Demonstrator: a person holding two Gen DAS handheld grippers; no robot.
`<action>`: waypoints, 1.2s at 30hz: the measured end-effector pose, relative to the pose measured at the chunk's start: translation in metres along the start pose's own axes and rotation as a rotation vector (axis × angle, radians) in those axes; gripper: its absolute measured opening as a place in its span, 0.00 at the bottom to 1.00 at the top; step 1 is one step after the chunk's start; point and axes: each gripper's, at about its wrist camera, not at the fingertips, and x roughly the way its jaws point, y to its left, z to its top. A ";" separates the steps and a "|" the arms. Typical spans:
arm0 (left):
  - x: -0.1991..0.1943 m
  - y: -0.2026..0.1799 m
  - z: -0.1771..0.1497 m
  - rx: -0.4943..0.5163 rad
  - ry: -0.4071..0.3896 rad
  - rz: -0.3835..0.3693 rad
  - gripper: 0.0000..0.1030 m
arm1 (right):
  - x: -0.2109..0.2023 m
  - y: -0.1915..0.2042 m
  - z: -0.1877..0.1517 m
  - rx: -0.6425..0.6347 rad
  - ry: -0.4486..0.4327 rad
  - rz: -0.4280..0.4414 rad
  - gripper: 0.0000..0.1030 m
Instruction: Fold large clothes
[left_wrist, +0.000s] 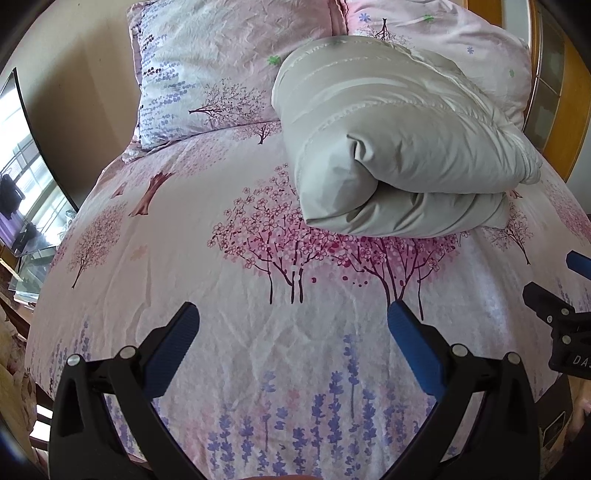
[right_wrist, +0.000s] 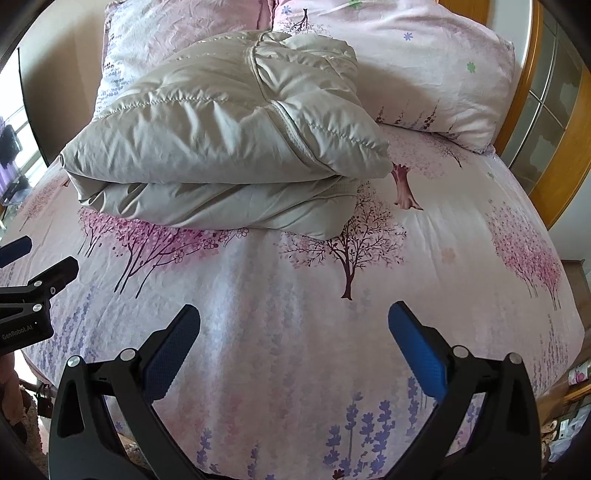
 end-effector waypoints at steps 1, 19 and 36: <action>0.000 0.000 0.000 0.001 0.001 -0.001 0.98 | 0.000 0.000 0.000 0.000 0.001 0.001 0.99; 0.003 -0.001 -0.001 0.002 0.004 -0.002 0.98 | 0.002 -0.001 0.000 0.006 0.003 0.001 0.99; 0.006 -0.001 -0.002 0.003 0.009 -0.004 0.98 | 0.003 -0.003 -0.002 0.009 0.005 0.003 0.99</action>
